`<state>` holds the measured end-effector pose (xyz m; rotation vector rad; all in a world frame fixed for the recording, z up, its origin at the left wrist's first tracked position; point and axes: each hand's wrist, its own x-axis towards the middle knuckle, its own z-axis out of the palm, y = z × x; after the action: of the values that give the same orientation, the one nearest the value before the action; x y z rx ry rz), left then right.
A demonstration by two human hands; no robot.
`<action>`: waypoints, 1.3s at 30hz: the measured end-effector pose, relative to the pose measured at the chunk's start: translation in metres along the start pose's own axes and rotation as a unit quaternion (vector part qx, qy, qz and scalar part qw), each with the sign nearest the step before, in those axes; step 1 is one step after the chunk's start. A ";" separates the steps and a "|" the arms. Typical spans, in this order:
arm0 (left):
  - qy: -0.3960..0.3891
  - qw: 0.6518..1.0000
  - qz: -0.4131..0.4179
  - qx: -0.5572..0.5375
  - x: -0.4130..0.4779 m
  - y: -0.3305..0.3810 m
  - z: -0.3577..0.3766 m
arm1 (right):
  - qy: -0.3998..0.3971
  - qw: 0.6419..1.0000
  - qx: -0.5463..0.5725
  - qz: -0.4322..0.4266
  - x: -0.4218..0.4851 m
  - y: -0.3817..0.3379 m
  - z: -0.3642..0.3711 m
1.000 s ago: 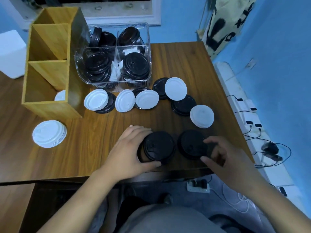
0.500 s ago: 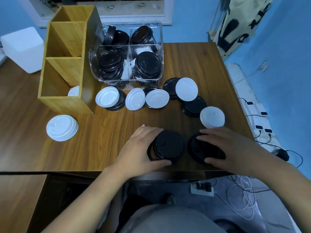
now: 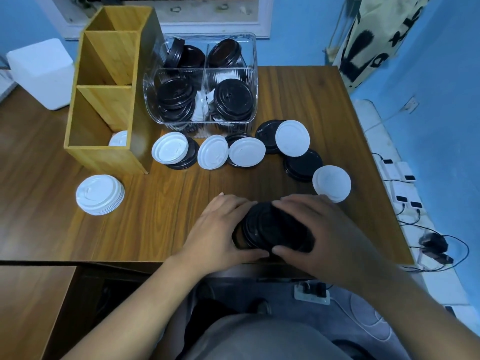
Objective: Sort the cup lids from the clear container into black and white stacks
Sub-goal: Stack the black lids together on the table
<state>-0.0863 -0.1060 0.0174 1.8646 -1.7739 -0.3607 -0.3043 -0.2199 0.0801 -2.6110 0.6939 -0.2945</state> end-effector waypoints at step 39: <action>0.144 0.973 -0.083 0.158 -0.076 -0.072 -0.077 | -0.046 0.998 0.037 -0.004 0.067 -0.050 0.068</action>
<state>0.0079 -0.0172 0.0280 2.1645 -1.5498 0.1406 -0.2050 -0.1921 0.0482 -2.5401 0.6295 -0.1984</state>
